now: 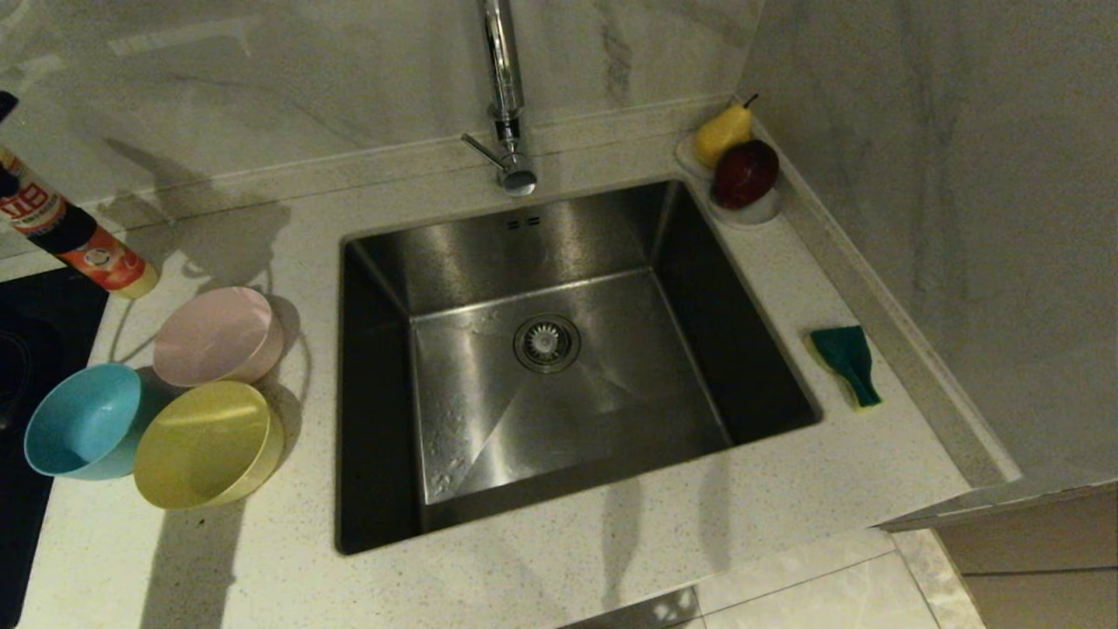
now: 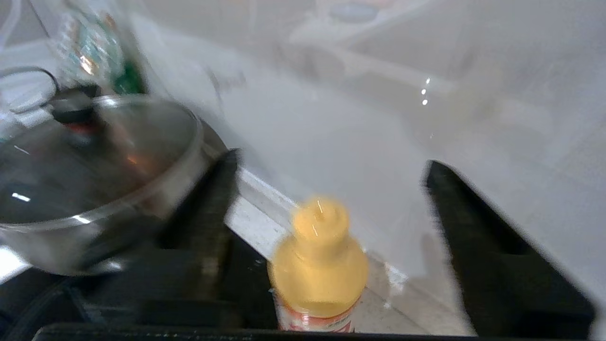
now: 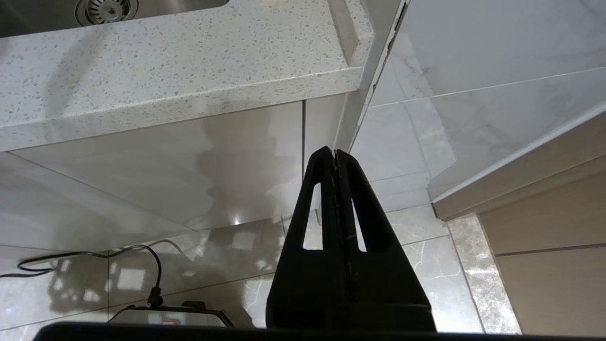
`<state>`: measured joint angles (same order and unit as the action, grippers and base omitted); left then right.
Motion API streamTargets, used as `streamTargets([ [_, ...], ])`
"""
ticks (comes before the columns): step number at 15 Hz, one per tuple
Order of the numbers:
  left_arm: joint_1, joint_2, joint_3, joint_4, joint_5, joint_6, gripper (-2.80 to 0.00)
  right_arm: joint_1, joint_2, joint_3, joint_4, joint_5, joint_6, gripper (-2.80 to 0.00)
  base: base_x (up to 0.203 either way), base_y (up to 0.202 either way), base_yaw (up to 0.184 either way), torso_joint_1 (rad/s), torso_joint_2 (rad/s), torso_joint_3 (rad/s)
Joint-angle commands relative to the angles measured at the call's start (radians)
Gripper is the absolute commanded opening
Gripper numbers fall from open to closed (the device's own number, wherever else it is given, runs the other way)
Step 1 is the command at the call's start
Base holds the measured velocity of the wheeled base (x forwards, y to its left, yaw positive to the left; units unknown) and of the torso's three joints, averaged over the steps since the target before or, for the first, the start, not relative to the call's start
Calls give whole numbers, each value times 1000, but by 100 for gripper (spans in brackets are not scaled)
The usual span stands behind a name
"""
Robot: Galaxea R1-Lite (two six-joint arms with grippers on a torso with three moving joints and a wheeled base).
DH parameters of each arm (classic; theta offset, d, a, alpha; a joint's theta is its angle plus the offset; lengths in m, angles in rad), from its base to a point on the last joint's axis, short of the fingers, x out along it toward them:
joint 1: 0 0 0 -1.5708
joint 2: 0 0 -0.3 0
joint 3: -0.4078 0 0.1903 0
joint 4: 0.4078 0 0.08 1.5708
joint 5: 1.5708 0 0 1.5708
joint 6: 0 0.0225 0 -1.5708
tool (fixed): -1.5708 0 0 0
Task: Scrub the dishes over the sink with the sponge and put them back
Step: Place the dish soap on the table, then turn on the faucet
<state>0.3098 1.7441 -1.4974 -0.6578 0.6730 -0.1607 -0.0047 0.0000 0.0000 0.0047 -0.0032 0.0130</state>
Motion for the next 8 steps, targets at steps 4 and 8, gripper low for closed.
streamTargets([
  [4,-2,-323,16,288,-120,-9,-280,0,0,0,0,0,1,-280,0,0,0,0,0,0],
  [8,-211,-514,81,605,-205,-1,-280,0,0,0,0,0,1,-280,0,0,0,0,0,0],
])
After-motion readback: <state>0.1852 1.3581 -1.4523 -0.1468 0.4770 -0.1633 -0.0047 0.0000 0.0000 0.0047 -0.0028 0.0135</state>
